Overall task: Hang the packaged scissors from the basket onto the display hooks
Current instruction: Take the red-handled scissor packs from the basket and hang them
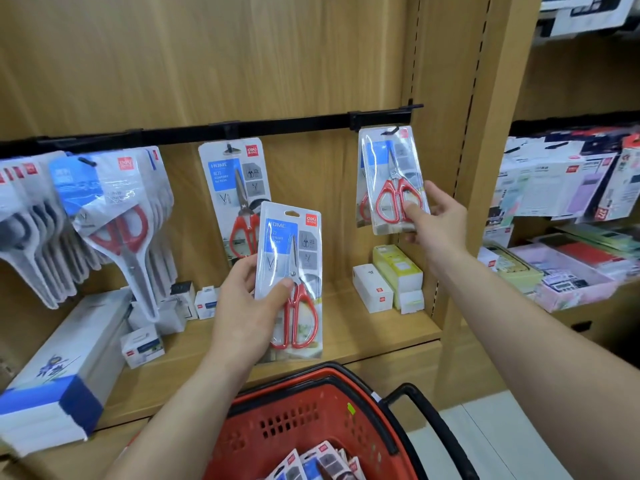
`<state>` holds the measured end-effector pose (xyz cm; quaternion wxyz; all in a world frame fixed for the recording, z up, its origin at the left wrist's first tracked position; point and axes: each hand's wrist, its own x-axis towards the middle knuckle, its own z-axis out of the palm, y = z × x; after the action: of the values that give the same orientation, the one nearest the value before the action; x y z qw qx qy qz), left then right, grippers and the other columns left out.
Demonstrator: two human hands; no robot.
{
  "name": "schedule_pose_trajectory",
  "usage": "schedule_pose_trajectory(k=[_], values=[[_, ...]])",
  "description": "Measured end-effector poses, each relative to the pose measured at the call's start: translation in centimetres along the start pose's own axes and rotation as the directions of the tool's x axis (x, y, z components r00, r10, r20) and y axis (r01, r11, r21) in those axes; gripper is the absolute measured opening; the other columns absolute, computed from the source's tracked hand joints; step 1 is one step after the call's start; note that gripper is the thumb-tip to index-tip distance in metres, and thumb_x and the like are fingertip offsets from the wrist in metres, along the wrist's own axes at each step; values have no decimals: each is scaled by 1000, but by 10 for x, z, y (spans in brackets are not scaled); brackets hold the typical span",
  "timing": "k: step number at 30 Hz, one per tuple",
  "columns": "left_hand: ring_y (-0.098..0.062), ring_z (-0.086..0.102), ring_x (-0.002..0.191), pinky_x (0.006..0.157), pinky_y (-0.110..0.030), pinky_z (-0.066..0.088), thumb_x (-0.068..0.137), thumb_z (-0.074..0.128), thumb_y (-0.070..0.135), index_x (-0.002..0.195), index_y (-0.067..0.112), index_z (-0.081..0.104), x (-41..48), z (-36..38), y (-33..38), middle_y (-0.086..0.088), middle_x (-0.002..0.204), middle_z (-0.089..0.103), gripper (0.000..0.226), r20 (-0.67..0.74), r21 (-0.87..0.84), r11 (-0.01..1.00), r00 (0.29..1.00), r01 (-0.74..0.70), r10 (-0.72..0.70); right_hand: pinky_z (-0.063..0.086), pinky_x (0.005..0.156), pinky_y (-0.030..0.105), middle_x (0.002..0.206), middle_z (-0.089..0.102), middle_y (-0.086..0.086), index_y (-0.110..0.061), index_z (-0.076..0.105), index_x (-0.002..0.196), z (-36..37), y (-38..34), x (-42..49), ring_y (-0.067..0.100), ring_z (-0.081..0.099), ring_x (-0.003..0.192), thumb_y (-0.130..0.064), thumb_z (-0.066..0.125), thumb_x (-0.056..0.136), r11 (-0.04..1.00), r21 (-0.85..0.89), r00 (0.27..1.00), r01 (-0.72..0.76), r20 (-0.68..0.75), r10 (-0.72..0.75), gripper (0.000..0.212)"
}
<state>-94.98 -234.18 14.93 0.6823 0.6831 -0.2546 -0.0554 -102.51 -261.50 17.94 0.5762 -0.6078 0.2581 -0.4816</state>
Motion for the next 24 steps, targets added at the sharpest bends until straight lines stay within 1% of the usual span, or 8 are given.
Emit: schedule_pose_trajectory(k=[4,8,10,13,16,19,21,24], values=[[-8,75,99,80,-33,62,94,75,13,116,32,62,1,3,1,10,112,76,32,1,8,1000,1000,-4,4,59,60,32,119,73,-4,-25,47,154,16,1,23,15,74,86,-15,67,99,993,-97,998,-62,18,64,59],[-8,76,96,82,-35,63,93,75,13,112,32,63,2,6,7,11,107,77,30,2,10,1000,1000,-17,17,52,88,35,141,57,-1,-28,38,157,18,11,15,19,66,106,-31,59,101,928,-366,995,-63,49,87,60],[-8,75,98,87,-39,63,92,77,15,112,30,63,4,8,8,11,108,77,29,1,18,1000,1000,-18,18,50,94,37,144,55,3,-26,48,150,13,13,-11,23,62,116,-36,60,101,909,-415,987,-39,128,101,52],[-11,74,103,91,-45,62,89,80,20,112,24,63,5,13,8,8,110,77,29,20,25,1000,1000,-6,6,59,91,39,124,70,3,-20,63,129,4,6,-71,21,69,109,-33,62,101,959,-269,904,-88,384,191,31],[-14,74,105,92,-46,61,88,81,23,112,23,63,4,25,9,5,112,77,30,48,17,1000,999,4,-5,61,75,31,108,76,2,-25,64,125,-2,-3,-118,15,75,97,-40,76,86,980,-154,793,-130,577,196,44],[-14,76,96,88,-44,63,89,80,20,110,17,65,3,39,15,1,106,78,26,59,-4,1000,998,-4,4,56,69,23,104,79,0,-26,64,120,-3,-3,-130,15,76,89,-19,82,85,986,-116,808,-116,567,162,41],[-13,77,88,85,-46,63,89,81,24,105,21,66,5,46,22,3,96,79,23,62,48,998,997,-41,38,58,70,29,101,79,4,-19,63,119,-5,-4,-124,18,77,84,-8,80,87,991,-98,850,-91,511,129,39],[-11,74,87,86,-45,61,90,78,39,113,24,65,13,49,33,5,90,78,30,129,197,975,988,-106,81,62,72,36,99,80,3,-18,62,119,-14,-13,-107,20,78,85,-10,80,87,994,-67,901,-83,421,103,37]])
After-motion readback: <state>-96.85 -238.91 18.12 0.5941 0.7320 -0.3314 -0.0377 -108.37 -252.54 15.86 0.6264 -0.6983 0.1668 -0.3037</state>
